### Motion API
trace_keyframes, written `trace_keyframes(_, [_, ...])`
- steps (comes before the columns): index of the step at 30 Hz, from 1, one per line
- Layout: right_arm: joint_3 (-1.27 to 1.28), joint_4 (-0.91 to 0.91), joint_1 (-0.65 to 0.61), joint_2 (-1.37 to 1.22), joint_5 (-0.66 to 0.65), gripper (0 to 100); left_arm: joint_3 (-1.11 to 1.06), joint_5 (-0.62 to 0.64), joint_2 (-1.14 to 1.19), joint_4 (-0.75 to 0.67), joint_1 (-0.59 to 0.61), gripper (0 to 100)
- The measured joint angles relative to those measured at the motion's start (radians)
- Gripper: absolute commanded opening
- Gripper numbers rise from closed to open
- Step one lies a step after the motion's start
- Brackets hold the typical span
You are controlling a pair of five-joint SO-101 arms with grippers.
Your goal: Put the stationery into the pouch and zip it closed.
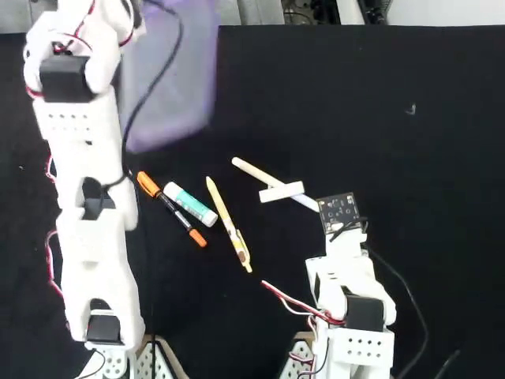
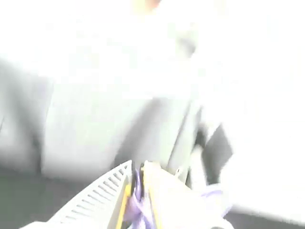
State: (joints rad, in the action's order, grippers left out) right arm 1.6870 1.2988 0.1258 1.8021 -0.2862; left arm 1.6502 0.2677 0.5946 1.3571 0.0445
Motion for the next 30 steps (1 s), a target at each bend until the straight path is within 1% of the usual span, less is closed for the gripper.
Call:
trace_keyframes(2, [0.000,0.000,0.000,0.000,0.000,1.2,0.000,-0.071,-0.064,-0.077,-0.044,3])
trace_keyframes(3, [0.000,0.000,0.000,0.000,0.000,1.2,0.000,-0.106,-0.097,-0.094,-0.074,3])
trace_keyframes(6, [0.000,0.000,0.000,0.000,0.000,1.2,0.002,-0.195,-0.181,-0.117,-0.172,3])
trace_keyframes(9, [0.000,0.000,0.000,0.000,0.000,1.2,0.002,-0.241,-0.227,-0.121,-0.256,3])
trace_keyframes(12, [0.000,0.000,0.000,0.000,0.000,1.2,0.002,-0.256,-0.244,-0.121,-0.305,3])
trace_keyframes(16, [0.000,0.000,0.000,0.000,0.000,1.2,0.002,-0.258,-0.244,-0.118,-0.334,3])
trace_keyframes(19, [0.000,0.000,0.000,0.000,0.000,1.2,0.002,-0.258,-0.245,-0.064,-0.339,3])
trace_keyframes(24, [0.000,0.000,0.000,0.000,0.000,1.2,0.002,-0.315,-0.244,0.032,-0.414,3])
trace_keyframes(30, [0.000,0.000,0.000,0.000,0.000,1.3,0.002,-0.358,-0.244,0.054,-0.486,3])
